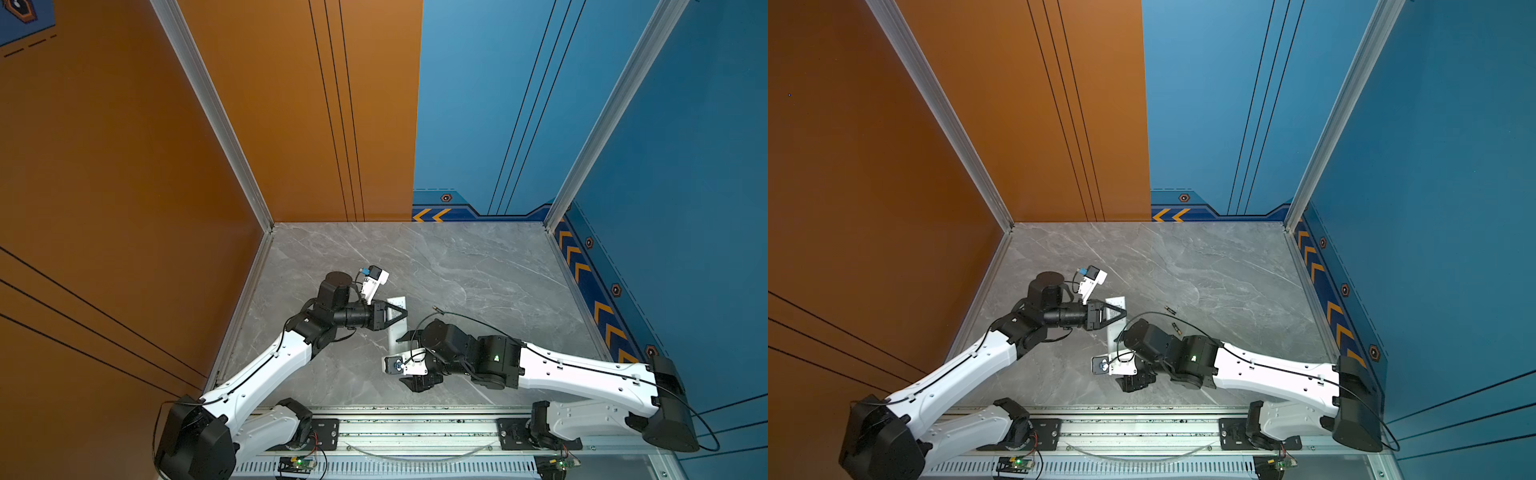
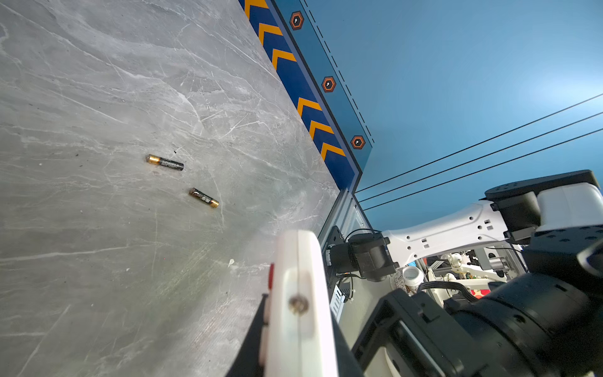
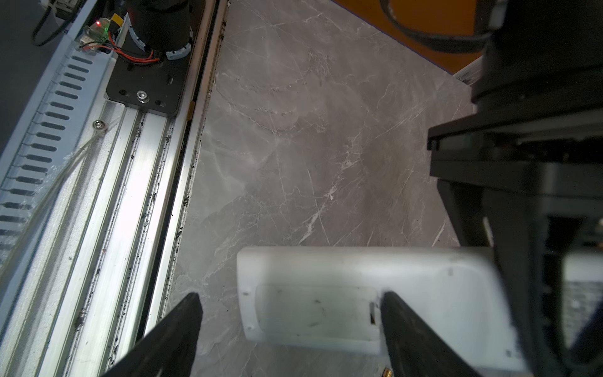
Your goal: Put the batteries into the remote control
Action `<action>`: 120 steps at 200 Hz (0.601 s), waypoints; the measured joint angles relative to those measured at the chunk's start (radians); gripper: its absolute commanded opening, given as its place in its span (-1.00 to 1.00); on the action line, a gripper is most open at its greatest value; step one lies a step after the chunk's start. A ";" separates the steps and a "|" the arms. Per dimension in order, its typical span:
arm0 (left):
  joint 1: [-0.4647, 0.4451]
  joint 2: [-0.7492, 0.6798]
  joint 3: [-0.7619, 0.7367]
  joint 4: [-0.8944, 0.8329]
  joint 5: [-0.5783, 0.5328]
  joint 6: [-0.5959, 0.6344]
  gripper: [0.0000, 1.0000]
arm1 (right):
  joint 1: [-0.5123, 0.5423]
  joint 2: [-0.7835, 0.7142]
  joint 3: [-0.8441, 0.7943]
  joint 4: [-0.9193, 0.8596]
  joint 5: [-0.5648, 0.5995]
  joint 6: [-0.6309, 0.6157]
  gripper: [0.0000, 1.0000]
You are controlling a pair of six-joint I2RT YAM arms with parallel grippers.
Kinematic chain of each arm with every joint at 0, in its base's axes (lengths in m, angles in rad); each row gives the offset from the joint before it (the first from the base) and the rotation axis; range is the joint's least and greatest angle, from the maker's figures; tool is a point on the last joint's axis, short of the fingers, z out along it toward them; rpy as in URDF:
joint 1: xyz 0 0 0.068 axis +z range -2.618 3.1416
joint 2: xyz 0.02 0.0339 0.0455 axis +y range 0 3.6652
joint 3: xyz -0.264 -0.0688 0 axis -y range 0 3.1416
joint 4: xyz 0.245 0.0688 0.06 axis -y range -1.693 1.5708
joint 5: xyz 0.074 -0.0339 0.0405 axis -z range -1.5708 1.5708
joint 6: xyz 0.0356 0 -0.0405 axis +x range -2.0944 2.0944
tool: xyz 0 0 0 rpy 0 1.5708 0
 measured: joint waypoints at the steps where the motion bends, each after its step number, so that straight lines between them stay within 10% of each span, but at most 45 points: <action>1: 0.000 0.000 0.000 0.000 0.000 0.000 -1.00 | 0.000 0.000 0.000 0.000 0.000 0.000 0.67; 120: 0.008 0.000 0.000 -0.023 0.000 0.001 -1.00 | 0.008 0.019 0.015 -0.013 -0.001 0.000 0.60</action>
